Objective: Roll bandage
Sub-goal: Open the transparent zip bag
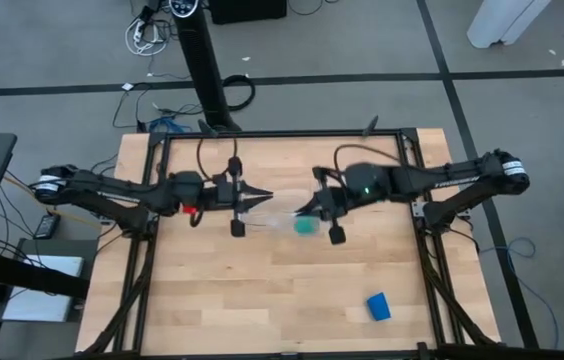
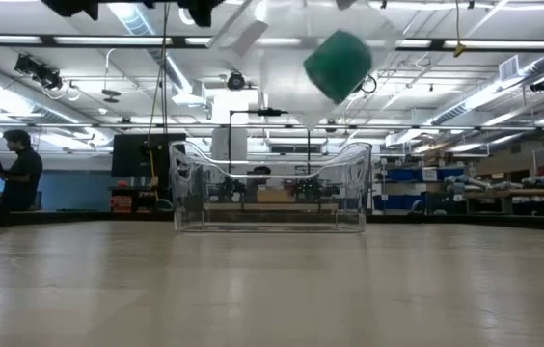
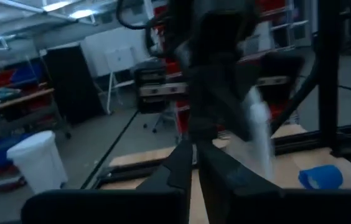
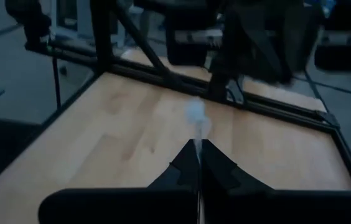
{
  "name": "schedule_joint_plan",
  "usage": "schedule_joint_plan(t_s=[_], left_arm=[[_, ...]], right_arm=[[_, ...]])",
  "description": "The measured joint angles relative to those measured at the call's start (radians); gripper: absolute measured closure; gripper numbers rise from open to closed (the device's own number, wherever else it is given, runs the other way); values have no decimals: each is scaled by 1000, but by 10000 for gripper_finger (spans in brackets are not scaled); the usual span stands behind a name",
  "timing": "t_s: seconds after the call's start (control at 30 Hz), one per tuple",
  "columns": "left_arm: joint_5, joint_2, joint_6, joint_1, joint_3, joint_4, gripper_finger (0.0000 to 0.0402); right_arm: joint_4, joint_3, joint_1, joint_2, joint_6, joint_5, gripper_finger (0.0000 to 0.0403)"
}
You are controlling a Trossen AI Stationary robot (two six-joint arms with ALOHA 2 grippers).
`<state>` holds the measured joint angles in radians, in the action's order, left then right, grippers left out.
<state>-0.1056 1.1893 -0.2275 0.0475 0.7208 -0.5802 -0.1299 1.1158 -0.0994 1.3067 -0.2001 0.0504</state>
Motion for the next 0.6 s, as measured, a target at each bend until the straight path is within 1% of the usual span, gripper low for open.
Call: schedule_joint_plan(t_s=[0.1, 0.13, 0.2, 0.27, 0.37, 0.5, 0.6], left_arm=[[-54, -10, 13, 45, 14, 63, 367], [-76, -10, 22, 62, 38, 102, 367], [-107, -8, 42, 86, 87, 234, 367], [-116, 13, 76, 102, 156, 341, 367], [-127, 35, 142, 110, 257, 515, 367], [-128, 85, 201, 110, 356, 730, 367], [-126, 126, 203, 110, 382, 781, 367]], right_arm=[[88, -82, -41, -13, 61, -60, 403], [146, -114, -51, -16, 81, -71, 403], [277, -185, -69, -19, 109, -83, 403], [407, -249, -82, -11, 111, -91, 403], [554, -332, -91, 15, 105, -121, 403], [696, -402, -91, 77, 99, -156, 403], [747, -419, -89, 148, 103, -155, 403]])
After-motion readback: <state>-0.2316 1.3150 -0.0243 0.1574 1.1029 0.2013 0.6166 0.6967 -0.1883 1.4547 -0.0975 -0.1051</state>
